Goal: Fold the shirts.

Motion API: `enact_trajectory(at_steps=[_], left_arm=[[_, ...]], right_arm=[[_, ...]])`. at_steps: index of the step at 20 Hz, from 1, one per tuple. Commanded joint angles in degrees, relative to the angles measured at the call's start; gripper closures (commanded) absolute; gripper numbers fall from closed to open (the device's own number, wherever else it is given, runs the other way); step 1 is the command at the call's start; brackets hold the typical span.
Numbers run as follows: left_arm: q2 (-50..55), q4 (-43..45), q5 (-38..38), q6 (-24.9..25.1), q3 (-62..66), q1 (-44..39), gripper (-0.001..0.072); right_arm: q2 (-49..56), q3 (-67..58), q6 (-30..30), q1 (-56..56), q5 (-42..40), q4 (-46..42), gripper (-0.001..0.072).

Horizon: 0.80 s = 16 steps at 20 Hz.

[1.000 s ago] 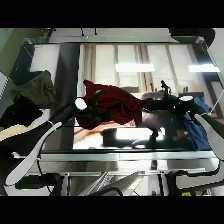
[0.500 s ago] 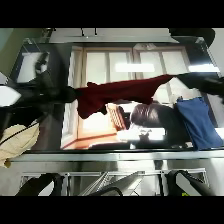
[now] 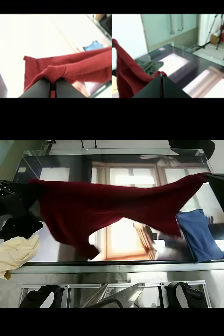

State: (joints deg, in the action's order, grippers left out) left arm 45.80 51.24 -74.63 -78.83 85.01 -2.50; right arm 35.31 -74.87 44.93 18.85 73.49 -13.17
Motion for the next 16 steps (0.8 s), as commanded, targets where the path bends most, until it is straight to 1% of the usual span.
enact_trajectory(at_steps=[1,4,7,11,14,15,16], left_arm=[[6.01,-0.17,-2.8,2.16,1.01,-2.19,0.0687],[15.54,0.35,-1.66,5.2,1.01,-5.01,0.0687],[26.18,0.35,-0.7,7.54,1.01,-4.26,0.0687],[40.57,0.26,-0.59,9.9,1.03,-0.52,0.0686],[48.87,-0.33,-0.17,11.37,1.03,2.01,0.0687],[50.69,-0.35,-0.22,11.76,1.03,2.47,0.0687],[52.33,-0.33,-0.33,11.87,1.03,3.04,0.0687]], right_arm=[[2.91,1.46,0.09,-6.95,-0.22,-2.03,0.0696],[12.9,5.38,-1.29,-15.74,-4.63,-7.61,0.0696],[27.28,6.19,-1.4,-22.38,-9.94,-13.11,0.0695],[47.15,6.16,-1.68,-24.7,-14.71,-11.54,0.0695],[57.37,6.12,-2.99,-24.52,-15.39,-7.56,0.0694],[59.19,6.12,-2.95,-24.37,-15.39,-6.88,0.0641],[59.95,6.12,-2.93,-23.89,-14.95,-6.97,0.0459]])
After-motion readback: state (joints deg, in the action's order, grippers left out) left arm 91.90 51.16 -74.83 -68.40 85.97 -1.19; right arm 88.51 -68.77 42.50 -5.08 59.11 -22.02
